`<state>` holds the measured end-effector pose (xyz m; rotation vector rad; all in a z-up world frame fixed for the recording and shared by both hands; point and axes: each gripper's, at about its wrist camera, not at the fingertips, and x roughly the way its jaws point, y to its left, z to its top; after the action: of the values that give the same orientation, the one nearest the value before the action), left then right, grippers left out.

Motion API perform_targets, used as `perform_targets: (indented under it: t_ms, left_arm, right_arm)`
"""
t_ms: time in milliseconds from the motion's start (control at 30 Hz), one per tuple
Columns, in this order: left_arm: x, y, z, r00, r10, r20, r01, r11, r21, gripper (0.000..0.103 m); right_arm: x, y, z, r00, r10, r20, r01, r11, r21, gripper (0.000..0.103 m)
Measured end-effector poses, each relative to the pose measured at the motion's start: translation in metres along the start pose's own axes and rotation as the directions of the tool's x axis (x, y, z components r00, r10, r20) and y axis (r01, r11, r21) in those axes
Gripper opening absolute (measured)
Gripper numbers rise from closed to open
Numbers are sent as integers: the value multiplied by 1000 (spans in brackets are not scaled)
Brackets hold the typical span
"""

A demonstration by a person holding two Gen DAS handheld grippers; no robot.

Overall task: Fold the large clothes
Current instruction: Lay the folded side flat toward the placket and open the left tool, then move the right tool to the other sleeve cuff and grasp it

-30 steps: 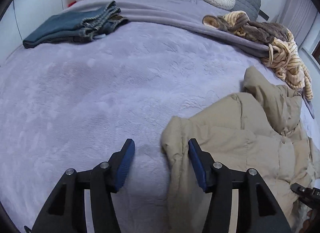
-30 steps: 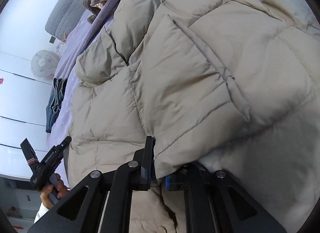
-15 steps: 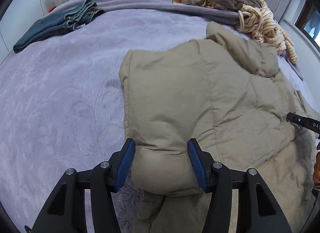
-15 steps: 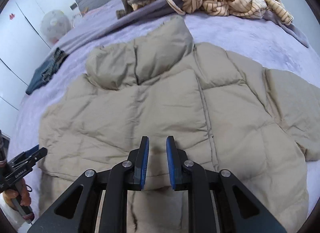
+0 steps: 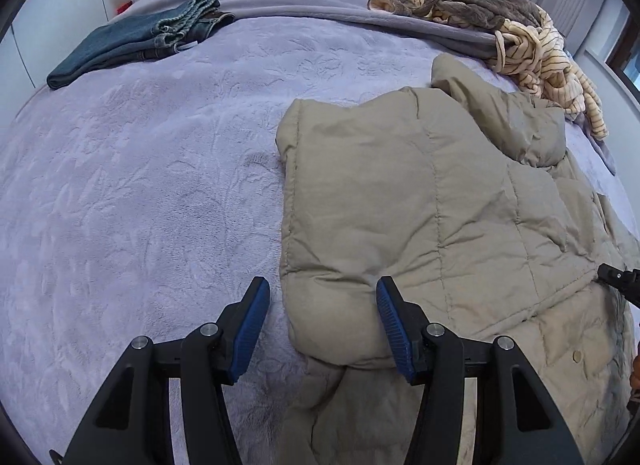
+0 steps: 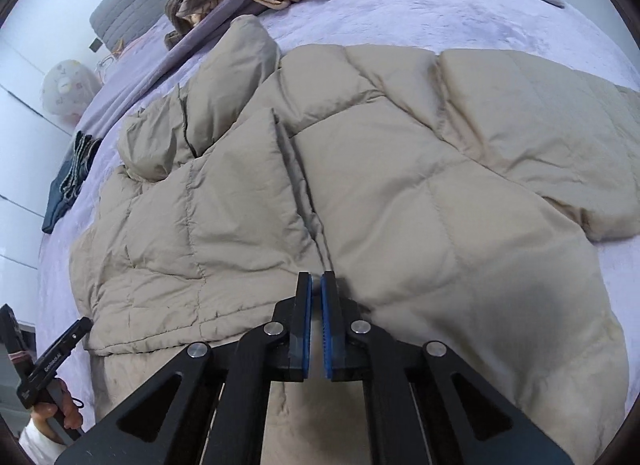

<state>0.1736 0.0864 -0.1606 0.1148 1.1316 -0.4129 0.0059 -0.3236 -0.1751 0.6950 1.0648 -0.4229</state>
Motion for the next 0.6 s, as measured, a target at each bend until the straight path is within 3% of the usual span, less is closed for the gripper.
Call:
perform_targets:
  t_ms: [133,167,200,233,367,600]
  left_arm:
    - [-23,-9,-7,1000,-21,-4,21,1000,9,57]
    - [-27,-13,-9,1000,-24,-9,24,1000,15,60]
    - [-30,-18,-12,1000,-26,-13,26,999,21,82]
    - [-35,-23,-15,1000,-29,-6,29,999,26,97]
    - [-48,-48,-23,999,-49,16,48,997,62,97]
    - [-39,-101,-41,993,-88,-73,93,994,59,103]
  right_arm:
    - [-20,-7,-21,998,49,-25,-48,997,68,18]
    - [-26,-8,-29,998,58,-30,-55,995,82,27]
    - [-29,-6,-34,998,63,-32,-59,994,92,37]
    - [-34,-6,-42,997,66,-31,-62,993,105,40]
    - [-47,-14,-63,996,79,-32,-74,987,145,42]
    - [-60,-55,-66,994,105,-10,-100,972,211,59]
